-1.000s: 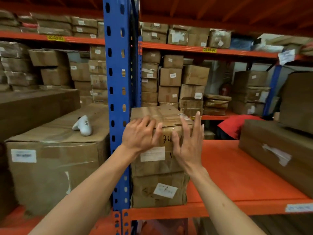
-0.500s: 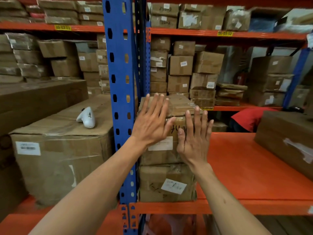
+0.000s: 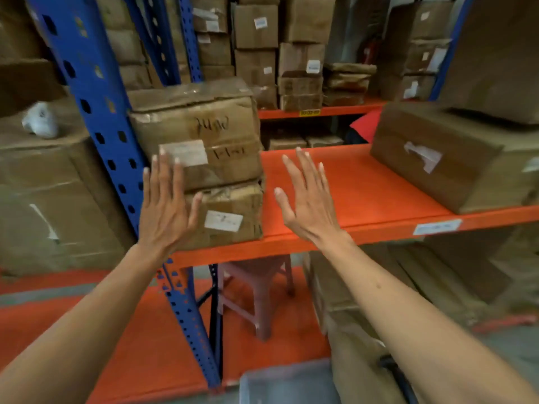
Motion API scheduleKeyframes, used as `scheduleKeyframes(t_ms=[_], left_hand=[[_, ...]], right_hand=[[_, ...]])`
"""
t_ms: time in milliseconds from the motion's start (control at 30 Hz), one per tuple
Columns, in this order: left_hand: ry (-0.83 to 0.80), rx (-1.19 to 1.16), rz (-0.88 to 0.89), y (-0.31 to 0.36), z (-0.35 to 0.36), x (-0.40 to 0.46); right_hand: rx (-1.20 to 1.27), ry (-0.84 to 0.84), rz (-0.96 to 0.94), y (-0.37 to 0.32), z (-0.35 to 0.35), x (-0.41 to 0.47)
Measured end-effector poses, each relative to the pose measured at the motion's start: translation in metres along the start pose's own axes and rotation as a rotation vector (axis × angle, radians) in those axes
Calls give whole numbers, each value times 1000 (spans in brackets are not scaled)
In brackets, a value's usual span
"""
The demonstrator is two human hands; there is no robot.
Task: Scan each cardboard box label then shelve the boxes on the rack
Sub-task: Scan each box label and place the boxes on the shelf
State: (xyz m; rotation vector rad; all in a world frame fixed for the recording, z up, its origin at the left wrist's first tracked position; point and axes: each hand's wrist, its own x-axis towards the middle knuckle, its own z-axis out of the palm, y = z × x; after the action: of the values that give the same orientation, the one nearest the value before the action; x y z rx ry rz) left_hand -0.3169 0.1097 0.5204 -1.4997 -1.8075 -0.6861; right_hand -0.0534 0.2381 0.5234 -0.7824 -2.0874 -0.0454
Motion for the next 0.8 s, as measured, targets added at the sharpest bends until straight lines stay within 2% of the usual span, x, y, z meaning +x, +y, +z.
scheduleKeyframes(t_ms=[133,267,367,533,667,800], left_hand=[[-209,-103,-105,85,22,-92],[-491,-319,-288,206,45,-178],[-705,-421,-326,290,60,-229],[-1029,-482,-216,390,90,-286],[-1137,-466,-165,434,128,-322],[-1197,-483,-121,460,182,-353]], right_hand=[[16,-127,188,68,-44,-95],[48,-343,411,137,-88,-202],[16,-540,564,183,-116,-276],[-79,-785,861,238,-144,-364],[-77,-875,969,263,-128,-407],[-67,-917,986,280,-84,-443]])
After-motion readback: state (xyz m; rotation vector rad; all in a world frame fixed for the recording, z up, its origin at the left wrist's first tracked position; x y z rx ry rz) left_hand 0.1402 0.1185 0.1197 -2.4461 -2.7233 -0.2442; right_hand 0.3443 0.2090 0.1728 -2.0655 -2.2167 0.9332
